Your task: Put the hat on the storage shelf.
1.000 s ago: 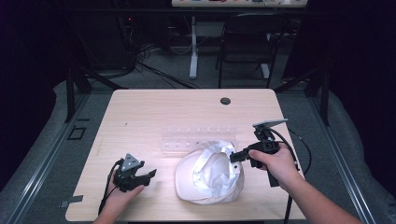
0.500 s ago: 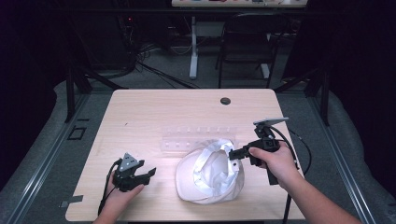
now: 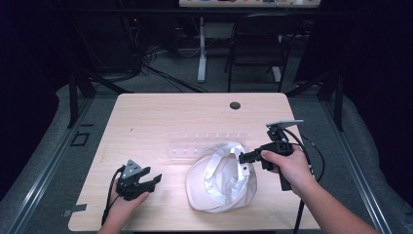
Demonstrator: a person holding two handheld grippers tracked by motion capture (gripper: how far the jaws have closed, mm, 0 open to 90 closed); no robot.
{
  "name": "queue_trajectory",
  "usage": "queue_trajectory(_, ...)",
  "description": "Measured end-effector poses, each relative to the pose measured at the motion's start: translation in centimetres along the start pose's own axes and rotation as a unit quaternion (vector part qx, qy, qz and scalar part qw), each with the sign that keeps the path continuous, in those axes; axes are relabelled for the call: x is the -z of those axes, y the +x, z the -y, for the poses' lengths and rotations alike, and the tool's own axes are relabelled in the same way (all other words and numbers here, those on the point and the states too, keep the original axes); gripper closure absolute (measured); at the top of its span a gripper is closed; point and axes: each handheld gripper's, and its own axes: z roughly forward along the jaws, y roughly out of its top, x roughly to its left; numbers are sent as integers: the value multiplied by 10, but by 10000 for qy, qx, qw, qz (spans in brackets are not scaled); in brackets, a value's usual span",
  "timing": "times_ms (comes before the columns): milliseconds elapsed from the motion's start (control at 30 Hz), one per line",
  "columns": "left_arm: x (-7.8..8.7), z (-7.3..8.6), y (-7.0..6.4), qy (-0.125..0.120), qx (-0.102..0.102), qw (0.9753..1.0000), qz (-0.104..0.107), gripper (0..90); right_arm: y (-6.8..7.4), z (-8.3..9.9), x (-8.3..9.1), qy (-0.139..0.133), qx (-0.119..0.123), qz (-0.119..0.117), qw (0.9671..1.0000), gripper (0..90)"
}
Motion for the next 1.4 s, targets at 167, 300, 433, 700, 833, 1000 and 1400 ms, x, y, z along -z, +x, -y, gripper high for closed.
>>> queue_trajectory(167,-1,0,0,6,-1,10000,28,461,3,0,2,-12,14,-45,10000,819)
queue_trajectory(300,-2,0,1,63,22,9999,111,461,6,-1,3,-21,31,-83,10000,820)
queue_trajectory(433,-2,1,2,54,165,9996,217,461,11,-1,6,-31,79,-168,9998,820)
queue_trajectory(700,-1,0,1,20,129,9996,260,461,20,-2,10,-138,180,-411,9989,820)
queue_trajectory(833,-2,-1,-2,35,50,9994,350,470,22,-3,11,-179,198,-470,9985,820)
queue_trajectory(1000,-3,-1,-8,37,-48,9992,386,470,26,-4,15,-241,199,-530,9981,820)
queue_trajectory(1400,2,-12,-26,-138,-221,9981,552,477,29,-7,23,-373,195,-594,9973,820)
